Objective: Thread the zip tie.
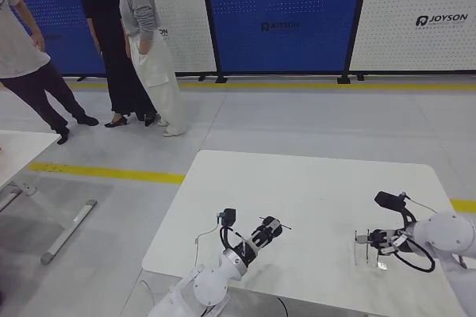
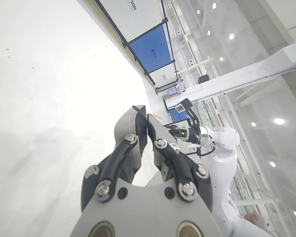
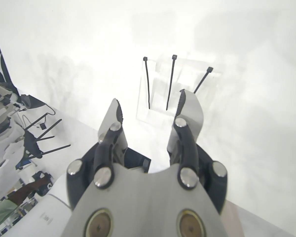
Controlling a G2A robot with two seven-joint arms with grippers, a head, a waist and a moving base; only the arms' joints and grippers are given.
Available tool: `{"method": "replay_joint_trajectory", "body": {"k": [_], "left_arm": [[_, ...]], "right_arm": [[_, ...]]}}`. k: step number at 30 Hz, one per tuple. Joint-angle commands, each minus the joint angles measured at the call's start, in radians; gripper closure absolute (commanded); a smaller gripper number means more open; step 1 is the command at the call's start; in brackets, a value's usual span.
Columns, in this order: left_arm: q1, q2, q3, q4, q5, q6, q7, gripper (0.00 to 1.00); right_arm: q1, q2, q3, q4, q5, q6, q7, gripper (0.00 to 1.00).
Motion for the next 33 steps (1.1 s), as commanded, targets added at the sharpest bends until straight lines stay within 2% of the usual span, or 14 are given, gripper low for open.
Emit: {"method": "replay_joint_trajectory", "body": {"k": [1, 9, 13, 20, 23, 25, 28, 33], "left_arm": [[0.000, 0.000, 0.000, 0.000, 0.000, 0.000, 0.000, 1.00], [0.000, 0.000, 0.000, 0.000, 0.000, 0.000, 0.000, 1.00], [0.000, 0.000, 0.000, 0.000, 0.000, 0.000, 0.000, 1.00], [0.000, 0.000, 0.000, 0.000, 0.000, 0.000, 0.000, 1.00], [0.000, 0.000, 0.000, 0.000, 0.000, 0.000, 0.000, 1.00], [0.000, 0.000, 0.000, 0.000, 0.000, 0.000, 0.000, 1.00], [0.000, 0.000, 0.000, 0.000, 0.000, 0.000, 0.000, 1.00], [0.000, 0.000, 0.000, 0.000, 0.000, 0.000, 0.000, 1.00]], "right_arm": [[0.006, -0.001, -0.010, 0.008, -0.014, 0.017, -0.002, 0.53], [0.026, -0.007, -0.046, 0.041, -0.014, 0.027, 0.005, 0.62], [0.032, -0.008, -0.054, 0.052, -0.011, 0.028, 0.005, 0.60], [0.028, -0.008, -0.048, 0.058, -0.031, 0.038, 0.005, 0.67], [0.033, -0.011, -0.057, 0.068, -0.037, 0.038, 0.005, 0.65], [0.039, -0.012, -0.062, 0.078, -0.037, 0.038, 0.005, 0.69], [0.052, -0.016, -0.076, 0.096, -0.042, 0.038, 0.005, 0.68], [0.076, -0.026, -0.104, 0.124, -0.054, 0.038, 0.005, 0.73]]}}
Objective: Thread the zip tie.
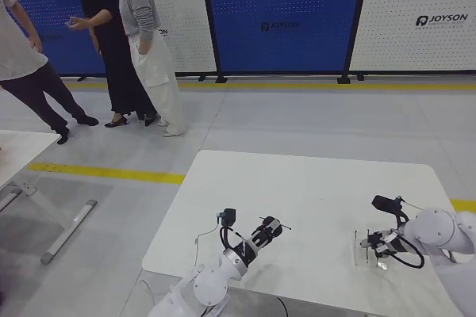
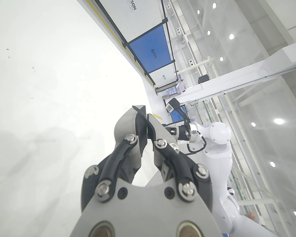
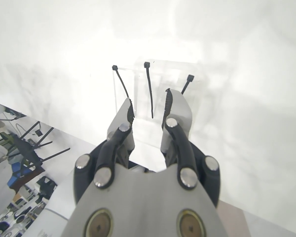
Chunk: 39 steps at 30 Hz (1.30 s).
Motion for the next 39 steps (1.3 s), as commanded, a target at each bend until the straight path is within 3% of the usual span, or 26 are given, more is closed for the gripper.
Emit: {"method": "replay_joint_trajectory", "body": {"k": [1, 14, 26, 30, 33, 39], "left_arm": [[0.000, 0.000, 0.000, 0.000, 0.000, 0.000, 0.000, 1.00], [0.000, 0.000, 0.000, 0.000, 0.000, 0.000, 0.000, 1.00], [0.000, 0.000, 0.000, 0.000, 0.000, 0.000, 0.000, 1.00], [0.000, 0.000, 0.000, 0.000, 0.000, 0.000, 0.000, 1.00], [0.000, 0.000, 0.000, 0.000, 0.000, 0.000, 0.000, 1.00], [0.000, 0.000, 0.000, 0.000, 0.000, 0.000, 0.000, 1.00]], "right_arm": [[0.009, -0.004, -0.010, 0.011, -0.002, 0.000, 0.000, 0.74], [0.062, -0.031, -0.076, 0.083, -0.016, 0.000, 0.000, 0.77], [0.081, -0.046, -0.096, 0.123, -0.028, 0.000, 0.000, 0.76], [0.086, -0.051, -0.101, 0.133, -0.032, 0.000, 0.000, 0.83], [0.087, -0.053, -0.099, 0.136, -0.035, 0.000, 0.000, 1.00], [0.071, -0.048, -0.078, 0.108, -0.040, 0.000, 0.000, 1.00]]}}
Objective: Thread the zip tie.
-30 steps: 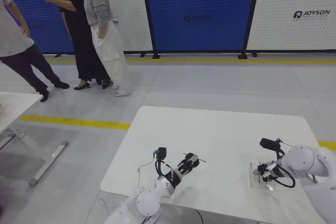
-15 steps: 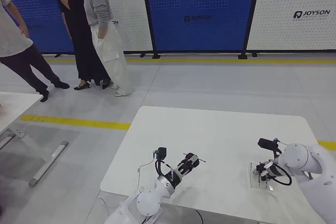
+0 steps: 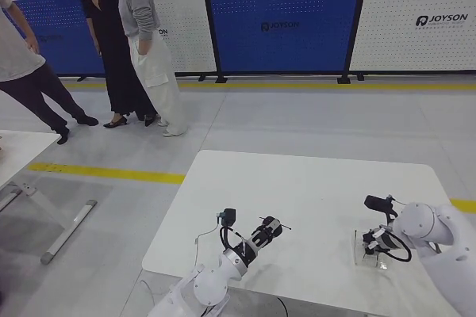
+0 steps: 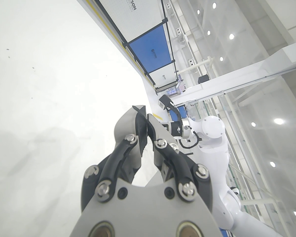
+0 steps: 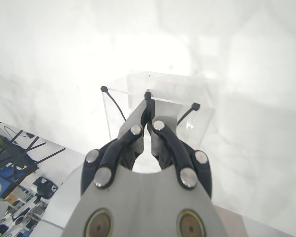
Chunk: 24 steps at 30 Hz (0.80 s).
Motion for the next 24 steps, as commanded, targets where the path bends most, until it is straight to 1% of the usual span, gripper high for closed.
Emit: {"method": "replay_joint_trajectory", "body": {"k": [1, 3, 7, 10, 13, 14, 17, 18, 20, 22, 23, 24], "left_arm": [[0.000, 0.000, 0.000, 0.000, 0.000, 0.000, 0.000, 1.00], [0.000, 0.000, 0.000, 0.000, 0.000, 0.000, 0.000, 1.00], [0.000, 0.000, 0.000, 0.000, 0.000, 0.000, 0.000, 1.00], [0.000, 0.000, 0.000, 0.000, 0.000, 0.000, 0.000, 1.00], [0.000, 0.000, 0.000, 0.000, 0.000, 0.000, 0.000, 1.00], [0.000, 0.000, 0.000, 0.000, 0.000, 0.000, 0.000, 1.00], [0.000, 0.000, 0.000, 0.000, 0.000, 0.000, 0.000, 1.00], [0.000, 0.000, 0.000, 0.000, 0.000, 0.000, 0.000, 1.00], [0.000, 0.000, 0.000, 0.000, 0.000, 0.000, 0.000, 1.00], [0.000, 0.000, 0.000, 0.000, 0.000, 0.000, 0.000, 1.00], [0.000, 0.000, 0.000, 0.000, 0.000, 0.000, 0.000, 1.00], [0.000, 0.000, 0.000, 0.000, 0.000, 0.000, 0.000, 1.00]], "right_arm": [[-0.012, 0.005, 0.012, -0.019, -0.002, 0.000, 0.000, 1.00], [-0.026, 0.011, 0.027, -0.041, -0.005, 0.000, 0.000, 1.00], [-0.072, 0.031, 0.077, -0.109, 0.002, 0.000, 0.000, 1.00], [-0.124, 0.049, 0.141, -0.172, 0.021, 0.000, 0.000, 1.00], [-0.184, 0.064, 0.238, -0.235, 0.028, 0.000, -0.021, 1.00], [-0.209, 0.066, 0.271, -0.257, 0.046, 0.000, -0.039, 1.00], [-0.301, 0.070, 0.394, -0.337, 0.125, 0.000, -0.148, 1.00], [-0.346, 0.069, 0.450, -0.372, 0.184, 0.000, -0.209, 1.00], [-0.415, 0.066, 0.526, -0.424, 0.276, 0.000, -0.296, 1.00], [-0.480, 0.064, 0.582, -0.474, 0.350, 0.000, -0.353, 1.00], [-0.501, 0.064, 0.594, -0.487, 0.375, -0.006, -0.360, 1.00], [-0.507, 0.064, 0.598, -0.490, 0.382, -0.010, -0.359, 1.00]]}}
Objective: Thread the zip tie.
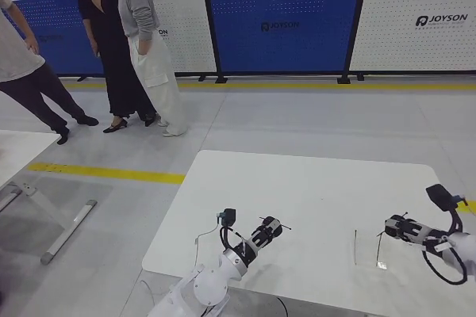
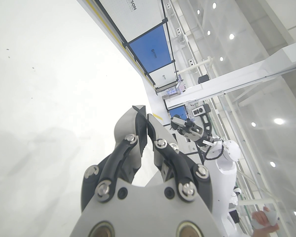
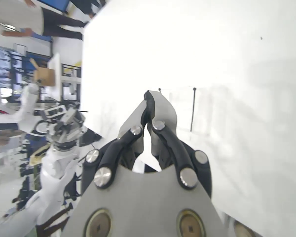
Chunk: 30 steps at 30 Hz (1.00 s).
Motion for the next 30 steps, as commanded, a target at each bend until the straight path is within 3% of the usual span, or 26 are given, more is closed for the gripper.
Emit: {"method": "replay_joint_trajectory", "body": {"k": [1, 11, 13, 17, 22, 25, 30], "left_arm": [[0.000, 0.000, 0.000, 0.000, 0.000, 0.000, 0.000, 1.00], [0.000, 0.000, 0.000, 0.000, 0.000, 0.000, 0.000, 1.00], [0.000, 0.000, 0.000, 0.000, 0.000, 0.000, 0.000, 1.00], [0.000, 0.000, 0.000, 0.000, 0.000, 0.000, 0.000, 1.00], [0.000, 0.000, 0.000, 0.000, 0.000, 0.000, 0.000, 1.00], [0.000, 0.000, 0.000, 0.000, 0.000, 0.000, 0.000, 1.00], [0.000, 0.000, 0.000, 0.000, 0.000, 0.000, 0.000, 1.00]], "right_arm": [[-0.010, 0.000, 0.006, -0.005, 0.015, -0.005, 0.002, 1.00], [-0.015, -0.001, -0.002, -0.007, 0.008, -0.012, -0.008, 1.00], [-0.028, -0.006, -0.029, -0.016, 0.011, -0.023, -0.068, 1.00], [-0.076, -0.026, -0.058, -0.064, 0.080, -0.063, -0.302, 1.00], [-0.179, -0.043, -0.125, -0.196, -0.030, -0.061, -0.594, 1.00], [-0.193, -0.052, -0.207, -0.225, -0.132, -0.041, -0.682, 1.00], [-0.193, -0.052, -0.207, -0.225, -0.132, -0.041, -0.682, 1.00]]}}
